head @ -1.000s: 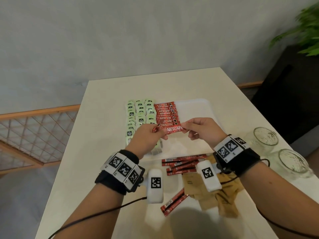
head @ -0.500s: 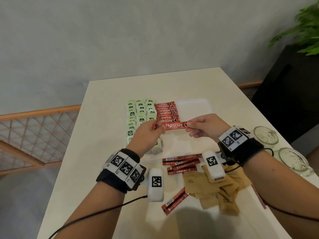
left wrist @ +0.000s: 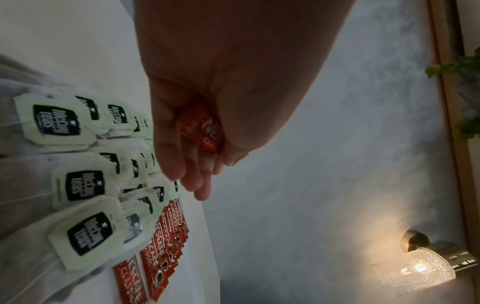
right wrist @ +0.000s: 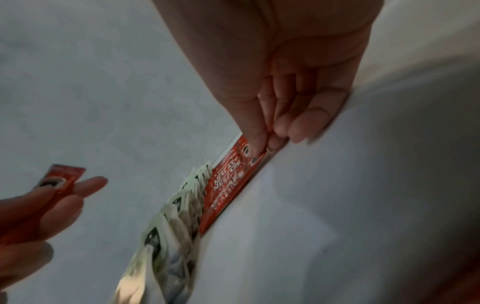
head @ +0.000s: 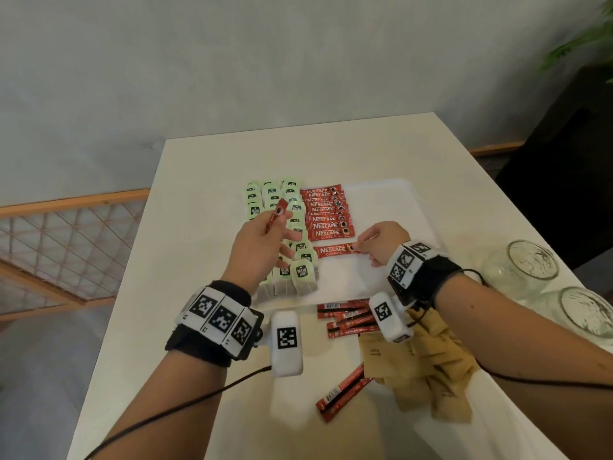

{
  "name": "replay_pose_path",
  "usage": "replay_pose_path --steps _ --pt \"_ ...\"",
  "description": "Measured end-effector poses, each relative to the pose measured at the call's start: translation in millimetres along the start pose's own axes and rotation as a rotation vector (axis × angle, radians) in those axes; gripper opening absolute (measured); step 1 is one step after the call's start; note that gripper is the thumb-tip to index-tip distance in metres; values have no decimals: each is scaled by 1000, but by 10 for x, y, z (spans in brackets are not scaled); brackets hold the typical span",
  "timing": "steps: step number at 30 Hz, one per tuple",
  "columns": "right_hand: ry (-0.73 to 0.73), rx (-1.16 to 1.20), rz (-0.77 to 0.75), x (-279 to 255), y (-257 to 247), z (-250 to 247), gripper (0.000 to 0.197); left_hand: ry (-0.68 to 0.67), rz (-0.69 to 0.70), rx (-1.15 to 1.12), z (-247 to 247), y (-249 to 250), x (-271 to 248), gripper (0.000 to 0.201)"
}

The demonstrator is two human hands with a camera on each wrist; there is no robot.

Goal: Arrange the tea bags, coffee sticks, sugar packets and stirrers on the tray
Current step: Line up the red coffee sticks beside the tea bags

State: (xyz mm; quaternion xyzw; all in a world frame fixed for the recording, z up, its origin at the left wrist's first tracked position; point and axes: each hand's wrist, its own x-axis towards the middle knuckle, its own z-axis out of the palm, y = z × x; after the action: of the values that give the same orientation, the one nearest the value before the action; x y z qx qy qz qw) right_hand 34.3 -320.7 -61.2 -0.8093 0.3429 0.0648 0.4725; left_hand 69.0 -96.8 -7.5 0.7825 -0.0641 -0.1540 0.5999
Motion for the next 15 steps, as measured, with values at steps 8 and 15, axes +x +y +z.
replay_pose_path --steps 8,15 --pt "38 -44 -27 133 -144 41 33 56 -102 -47 -94 -226 114 21" --pt "34 -39 -18 162 -182 8 32 45 -98 -31 -87 -258 108 20"
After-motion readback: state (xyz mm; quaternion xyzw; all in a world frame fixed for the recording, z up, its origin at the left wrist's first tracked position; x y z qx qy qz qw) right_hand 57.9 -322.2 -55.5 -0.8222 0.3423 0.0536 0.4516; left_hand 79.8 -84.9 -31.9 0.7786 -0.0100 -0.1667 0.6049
